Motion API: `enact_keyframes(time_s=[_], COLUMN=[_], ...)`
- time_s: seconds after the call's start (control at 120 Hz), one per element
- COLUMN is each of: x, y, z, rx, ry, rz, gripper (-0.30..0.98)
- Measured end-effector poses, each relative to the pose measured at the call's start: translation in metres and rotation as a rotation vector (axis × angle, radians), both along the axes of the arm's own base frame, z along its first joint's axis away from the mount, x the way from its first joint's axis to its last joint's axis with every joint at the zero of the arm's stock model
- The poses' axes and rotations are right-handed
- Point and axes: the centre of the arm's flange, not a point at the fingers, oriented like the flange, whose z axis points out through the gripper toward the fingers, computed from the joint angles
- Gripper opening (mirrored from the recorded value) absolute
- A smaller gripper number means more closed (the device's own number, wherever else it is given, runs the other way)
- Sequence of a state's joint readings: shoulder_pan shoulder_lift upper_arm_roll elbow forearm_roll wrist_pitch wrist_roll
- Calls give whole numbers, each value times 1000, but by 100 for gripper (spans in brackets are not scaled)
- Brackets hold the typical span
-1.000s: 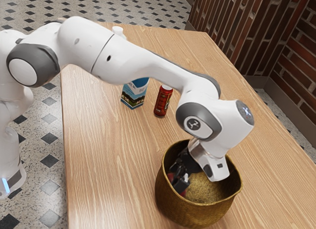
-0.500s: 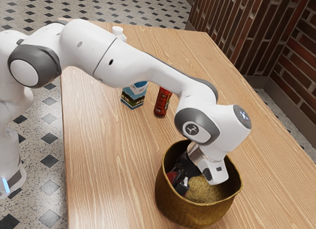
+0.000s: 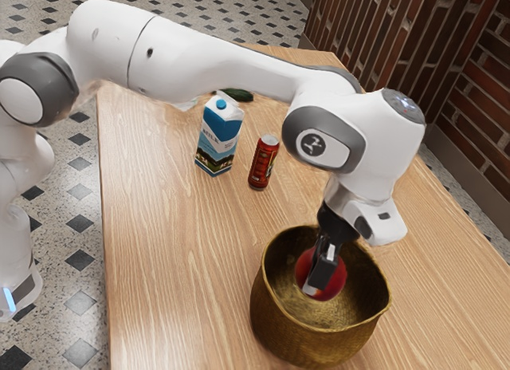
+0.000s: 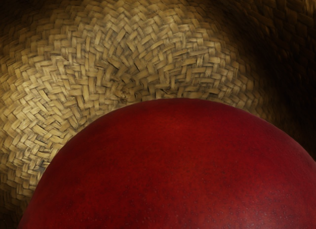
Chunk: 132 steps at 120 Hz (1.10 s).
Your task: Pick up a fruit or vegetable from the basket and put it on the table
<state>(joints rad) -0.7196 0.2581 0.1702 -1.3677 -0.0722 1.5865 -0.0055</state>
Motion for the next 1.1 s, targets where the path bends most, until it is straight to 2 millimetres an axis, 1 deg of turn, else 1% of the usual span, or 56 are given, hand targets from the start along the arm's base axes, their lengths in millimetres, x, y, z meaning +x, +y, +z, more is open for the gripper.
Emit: enact_keyframes(time_s=[0.042, 0.1, 0.15, 0.183, 0.242, 0.275, 0.3, 0.325, 0.35, 0.4, 0.458, 0.525, 0.617, 0.742, 0.8, 0.842, 0.908, 1.05, 1.1], x=[-4, -10, -19, -22, -19, -15, -10, -2, 8, 35, 60, 77, 94, 127, 142, 150, 156, 161, 162], y=[-9, -20, -35, -47, -63, -67, -67, -60, -49, -12, 28, 52, 73, 140, 165, 174, 180, 194, 196], z=[17, 32, 47, 57, 74, 80, 85, 90, 93, 99, 101, 102, 99, 89, 80, 71, 62, 57, 56], rx=[-20, -38, -52, -57, -65, -67, -67, -64, -59, -49, -38, -29, -16, 5, 9, 13, 18, 21, 21], ry=[-31, -57, -86, -116, -167, -189, -204, -219, -230, -246, -252, -261, -262, -248, -242, -232, -219, -211, -208], rz=[-18, -40, -71, -91, -109, -111, -105, -90, -67, 1, 69, 110, 144, 245, 281, 293, 299, 314, 315], gripper=[54, 54, 54, 54, 54, 54, 54, 54, 54, 54, 54, 54, 55, 54, 54, 54, 53, 54, 61])
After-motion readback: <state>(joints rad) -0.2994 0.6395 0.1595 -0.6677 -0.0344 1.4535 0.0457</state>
